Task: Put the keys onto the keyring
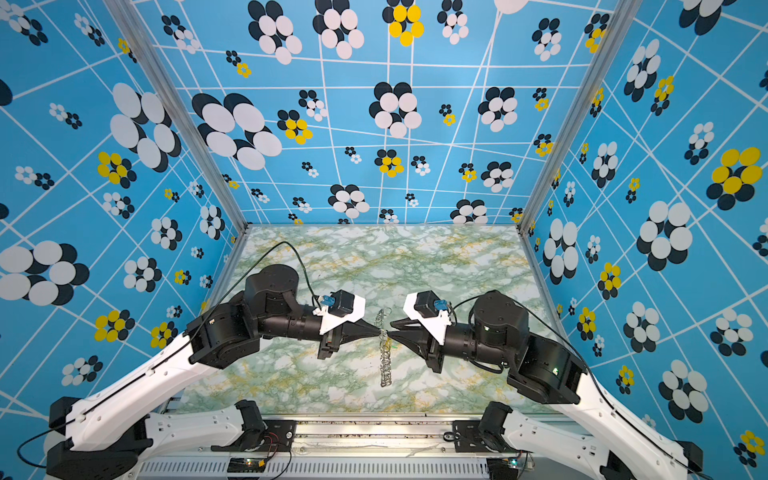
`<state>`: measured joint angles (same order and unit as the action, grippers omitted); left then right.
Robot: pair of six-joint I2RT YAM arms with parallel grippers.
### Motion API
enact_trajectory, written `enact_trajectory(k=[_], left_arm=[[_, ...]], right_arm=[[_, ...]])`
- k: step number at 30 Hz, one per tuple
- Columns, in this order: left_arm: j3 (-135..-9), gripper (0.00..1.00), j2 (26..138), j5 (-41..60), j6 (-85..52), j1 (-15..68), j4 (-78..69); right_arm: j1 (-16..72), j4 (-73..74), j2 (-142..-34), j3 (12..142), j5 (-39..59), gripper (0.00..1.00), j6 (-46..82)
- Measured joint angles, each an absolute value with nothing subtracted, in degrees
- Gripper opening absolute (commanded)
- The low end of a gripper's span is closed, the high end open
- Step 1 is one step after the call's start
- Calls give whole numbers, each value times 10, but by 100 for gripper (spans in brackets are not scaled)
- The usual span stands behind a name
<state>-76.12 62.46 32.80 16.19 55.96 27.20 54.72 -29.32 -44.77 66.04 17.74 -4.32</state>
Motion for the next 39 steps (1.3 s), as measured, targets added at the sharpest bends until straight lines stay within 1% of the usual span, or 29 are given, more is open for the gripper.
enact_trajectory(k=[3,6,9,11,14,21,27,32,35,39], left_arm=[[-761,0,624,327,164,560,270],[-761,0,624,327,166,561,270],[-761,0,624,326,167,562,270],[-761,0,624,325,168,563,270],[-761,0,624,326,167,563,269],[-754,0,619,325,167,563,267],[-754,0,617,323,167,563,267],[-754,0,611,320,167,563,267],[-754,0,609,319,166,563,267],[-754,0,607,319,165,563,267]], right_arm=[[540,-290,-452,660,196,21,-36],[538,-283,-458,660,214,19,-33],[536,-277,-463,660,227,12,-29],[535,-276,-462,659,234,11,-25],[534,-276,-463,659,242,14,-22],[531,-272,-466,653,251,16,-21],[531,-272,-467,652,253,14,-19],[531,-270,-467,652,253,9,-17],[531,-267,-467,652,255,0,-19],[531,-265,-466,652,257,0,-17]])
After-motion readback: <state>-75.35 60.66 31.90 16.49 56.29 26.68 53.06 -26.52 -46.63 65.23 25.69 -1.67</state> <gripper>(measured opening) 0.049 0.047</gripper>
